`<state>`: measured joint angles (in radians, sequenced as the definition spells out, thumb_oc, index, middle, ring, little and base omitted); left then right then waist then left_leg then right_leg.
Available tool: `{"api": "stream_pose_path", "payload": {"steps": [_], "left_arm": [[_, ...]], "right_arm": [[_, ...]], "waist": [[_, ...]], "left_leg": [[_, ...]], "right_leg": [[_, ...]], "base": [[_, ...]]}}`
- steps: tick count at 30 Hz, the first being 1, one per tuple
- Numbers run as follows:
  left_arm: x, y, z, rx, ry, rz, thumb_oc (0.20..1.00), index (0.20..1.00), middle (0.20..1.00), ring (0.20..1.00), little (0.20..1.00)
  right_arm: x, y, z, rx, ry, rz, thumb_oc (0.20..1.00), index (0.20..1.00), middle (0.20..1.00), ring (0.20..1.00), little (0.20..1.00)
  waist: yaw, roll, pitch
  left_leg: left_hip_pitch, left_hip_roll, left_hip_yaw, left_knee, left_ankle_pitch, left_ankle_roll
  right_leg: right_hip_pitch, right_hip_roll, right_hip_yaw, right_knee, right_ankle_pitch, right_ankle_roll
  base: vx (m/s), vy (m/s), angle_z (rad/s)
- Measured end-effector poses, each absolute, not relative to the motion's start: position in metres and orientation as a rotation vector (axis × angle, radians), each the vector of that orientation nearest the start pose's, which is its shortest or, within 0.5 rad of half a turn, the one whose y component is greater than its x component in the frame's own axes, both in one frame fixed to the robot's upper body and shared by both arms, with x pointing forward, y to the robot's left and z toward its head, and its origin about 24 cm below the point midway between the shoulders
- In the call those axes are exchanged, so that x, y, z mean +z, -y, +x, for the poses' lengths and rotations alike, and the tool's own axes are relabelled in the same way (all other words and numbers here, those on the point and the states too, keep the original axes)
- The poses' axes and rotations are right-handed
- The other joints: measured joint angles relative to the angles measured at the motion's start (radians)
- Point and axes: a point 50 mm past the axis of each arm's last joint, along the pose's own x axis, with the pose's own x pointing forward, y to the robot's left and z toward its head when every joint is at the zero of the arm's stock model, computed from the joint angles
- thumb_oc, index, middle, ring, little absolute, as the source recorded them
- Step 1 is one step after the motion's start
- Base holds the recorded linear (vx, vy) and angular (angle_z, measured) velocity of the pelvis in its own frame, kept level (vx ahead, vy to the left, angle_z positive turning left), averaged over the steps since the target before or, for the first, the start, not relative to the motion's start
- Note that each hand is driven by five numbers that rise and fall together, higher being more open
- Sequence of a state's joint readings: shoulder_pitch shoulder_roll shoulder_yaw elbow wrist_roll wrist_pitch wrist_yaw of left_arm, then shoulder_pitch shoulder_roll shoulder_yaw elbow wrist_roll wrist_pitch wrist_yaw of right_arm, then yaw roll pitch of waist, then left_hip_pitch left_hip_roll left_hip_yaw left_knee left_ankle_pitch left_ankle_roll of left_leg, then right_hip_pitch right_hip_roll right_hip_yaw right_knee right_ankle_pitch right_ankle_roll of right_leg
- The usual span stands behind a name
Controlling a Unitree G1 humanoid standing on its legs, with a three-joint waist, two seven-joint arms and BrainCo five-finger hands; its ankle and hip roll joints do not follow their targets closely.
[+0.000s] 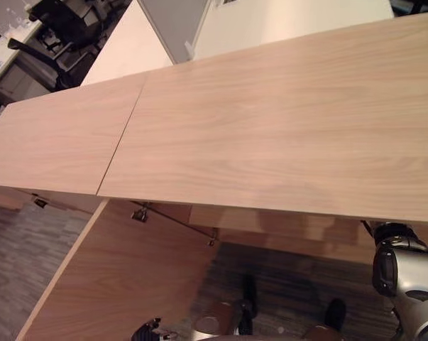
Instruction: Put the empty folder in the office cabinet
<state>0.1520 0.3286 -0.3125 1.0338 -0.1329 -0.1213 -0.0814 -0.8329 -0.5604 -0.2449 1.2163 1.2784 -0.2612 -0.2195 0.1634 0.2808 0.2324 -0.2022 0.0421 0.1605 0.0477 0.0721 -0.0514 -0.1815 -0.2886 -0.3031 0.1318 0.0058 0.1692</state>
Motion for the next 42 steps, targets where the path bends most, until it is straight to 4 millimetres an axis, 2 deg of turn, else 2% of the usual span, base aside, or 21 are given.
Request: {"api": "stream_pose_path", "payload": {"steps": [1,2,4,5,6,9,12,19,22,25,27,29,36,39,42], "left_arm": [[-0.153,-0.234,0.076,-0.122,-1.102,0.268,1.0,1.0,1.0,1.0,1.0],[-0.152,-0.235,0.079,-0.121,-1.095,0.272,1.0,1.0,1.0,1.0,1.0],[-0.149,-0.241,0.086,-0.122,-1.074,0.292,1.0,1.0,1.0,1.0,1.0],[-0.145,-0.247,0.093,-0.11,-1.056,0.303,1.0,1.0,1.0,1.0,1.0],[-0.144,-0.249,0.096,-0.108,-1.047,0.308,1.0,1.0,1.0,1.0,1.0],[-0.14,-0.249,0.104,-0.119,-1.013,0.31,1.0,1.0,1.0,1.0,1.0],[-0.138,-0.247,0.108,-0.137,-0.997,0.314,1.0,1.0,1.0,1.0,1.0],[-0.131,-0.24,0.126,-0.154,-0.919,0.295,1.0,1.0,1.0,1.0,1.0],[-0.13,-0.239,0.127,-0.154,-0.914,0.294,1.0,1.0,1.0,1.0,1.0],[-0.124,-0.244,0.134,-0.127,-0.879,0.281,1.0,1.0,1.0,1.0,1.0],[-0.122,-0.243,0.138,-0.132,-0.866,0.281,1.0,1.0,1.0,1.0,1.0],[-0.118,-0.246,0.142,-0.121,-0.841,0.277,1.0,1.0,1.0,1.0,1.0],[-0.108,-0.245,0.159,-0.095,-0.769,0.24,1.0,1.0,1.0,1.0,1.0],[-0.104,-0.245,0.165,-0.093,-0.746,0.246,1.0,1.0,1.0,1.0,1.0],[-0.093,-0.254,0.174,-0.084,-0.699,0.267,1.0,1.0,1.0,1.0,1.0]], "right_arm": [[0.105,0.351,0.343,-0.85,0.164,1.006,0.2,0.2,0.2,0.2,0.2],[0.111,0.352,0.345,-0.843,0.18,1.01,0.2,0.2,0.2,0.2,0.2],[0.123,0.349,0.352,-0.827,0.207,1.031,0.2,0.2,0.2,0.2,0.2],[0.138,0.345,0.359,-0.81,0.236,1.063,0.2,0.2,0.2,0.2,0.2],[0.143,0.345,0.36,-0.804,0.25,1.071,0.2,0.2,0.2,0.2,0.2],[0.158,0.353,0.359,-0.797,0.297,1.065,0.2,0.2,0.2,0.2,0.2],[0.182,0.347,0.368,-0.749,0.343,1.068,0.2,0.2,0.2,0.2,0.2],[0.189,0.348,0.369,-0.755,0.349,1.057,0.2,0.2,0.2,0.2,0.2],[0.187,0.347,0.37,-0.762,0.331,1.061,0.2,0.2,0.2,0.2,0.2],[0.197,0.343,0.373,-0.749,0.348,1.055,0.2,0.2,0.2,0.2,0.2],[0.201,0.342,0.374,-0.74,0.365,1.058,0.2,0.2,0.2,0.2,0.2],[0.209,0.338,0.377,-0.727,0.375,1.07,0.2,0.2,0.2,0.2,0.2],[0.236,0.331,0.382,-0.674,0.428,1.092,0.2,0.2,0.2,0.2,0.2],[0.237,0.33,0.383,-0.67,0.43,1.09,0.2,0.2,0.2,0.2,0.2],[0.237,0.328,0.384,-0.664,0.425,1.079,0.2,0.2,0.2,0.2,0.2]], "waist": [[-0.004,0.011,0.02],[-0.004,-0.004,0.046],[-0.004,-0.015,0.073],[-0.004,-0.033,0.097],[-0.001,-0.039,0.102],[0.013,-0.023,0.129],[0.011,-0.007,0.14],[0.014,0.001,0.147],[0.013,0.001,0.147],[0.01,0.001,0.148],[0.009,-0.001,0.149],[0.009,-0.006,0.151],[0.004,-0.023,0.158],[0.004,-0.029,0.159],[0.001,-0.052,0.156]], "left_leg": [[-0.008,0.001,-0.002,0.011,0.0,0.001],[-0.025,0.003,-0.002,0.029,0.0,0.001],[-0.074,0.006,-0.007,0.079,-0.01,-0.003],[-0.141,0.01,-0.011,0.153,-0.032,-0.004],[-0.174,0.012,-0.011,0.188,-0.044,-0.003],[-0.235,0.017,-0.023,0.275,-0.078,-0.006],[-0.319,0.018,-0.031,0.346,-0.11,-0.007],[-0.461,0.034,-0.057,0.491,-0.142,-0.017],[-0.479,0.035,-0.057,0.521,-0.144,-0.016],[-0.559,0.035,-0.072,0.604,-0.171,-0.021],[-0.584,0.036,-0.083,0.635,-0.173,-0.02],[-0.635,0.048,-0.093,0.696,-0.203,-0.022],[-0.753,0.051,-0.131,0.78,-0.21,-0.033],[-0.773,0.051,-0.145,0.797,-0.21,-0.034],[-0.804,0.051,-0.152,0.822,-0.21,-0.034]], "right_leg": [[-0.017,-0.002,0.005,0.03,-0.006,-0.003],[-0.047,-0.008,0.014,0.071,-0.025,-0.004],[-0.119,-0.025,0.028,0.167,-0.071,-0.018],[-0.199,-0.039,0.043,0.269,-0.109,-0.031],[-0.237,-0.046,0.049,0.311,-0.125,-0.036],[-0.298,-0.057,0.066,0.405,-0.16,-0.048],[-0.386,-0.066,0.089,0.483,-0.182,-0.051],[-0.525,-0.069,0.111,0.63,-0.234,-0.075],[-0.549,-0.072,0.124,0.665,-0.249,-0.084],[-0.624,-0.084,0.133,0.758,-0.291,-0.094],[-0.647,-0.084,0.133,0.785,-0.294,-0.101],[-0.691,-0.084,0.141,0.847,-0.326,-0.112],[-0.8,-0.08,0.151,0.933,-0.336,-0.123],[-0.813,-0.073,0.15,0.944,-0.336,-0.124],[-0.838,-0.067,0.151,0.961,-0.337,-0.126]], "base": [[-0.11,-0.082,0.01],[-0.1,-0.087,0.02],[-0.09,-0.067,0.06],[-0.1,-0.053,0.09],[-0.07,-0.041,0.12],[-0.03,-0.015,0.07],[-0.08,-0.007,-0.02],[-0.01,-0.026,0.04],[-0.05,-0.022,0.02],[-0.03,-0.032,0.1],[-0.03,-0.04,0.08],[-0.03,-0.042,0.01],[-0.01,-0.053,0.04],[-0.02,-0.032,0.01],[-0.01,-0.02,0.0]]}}
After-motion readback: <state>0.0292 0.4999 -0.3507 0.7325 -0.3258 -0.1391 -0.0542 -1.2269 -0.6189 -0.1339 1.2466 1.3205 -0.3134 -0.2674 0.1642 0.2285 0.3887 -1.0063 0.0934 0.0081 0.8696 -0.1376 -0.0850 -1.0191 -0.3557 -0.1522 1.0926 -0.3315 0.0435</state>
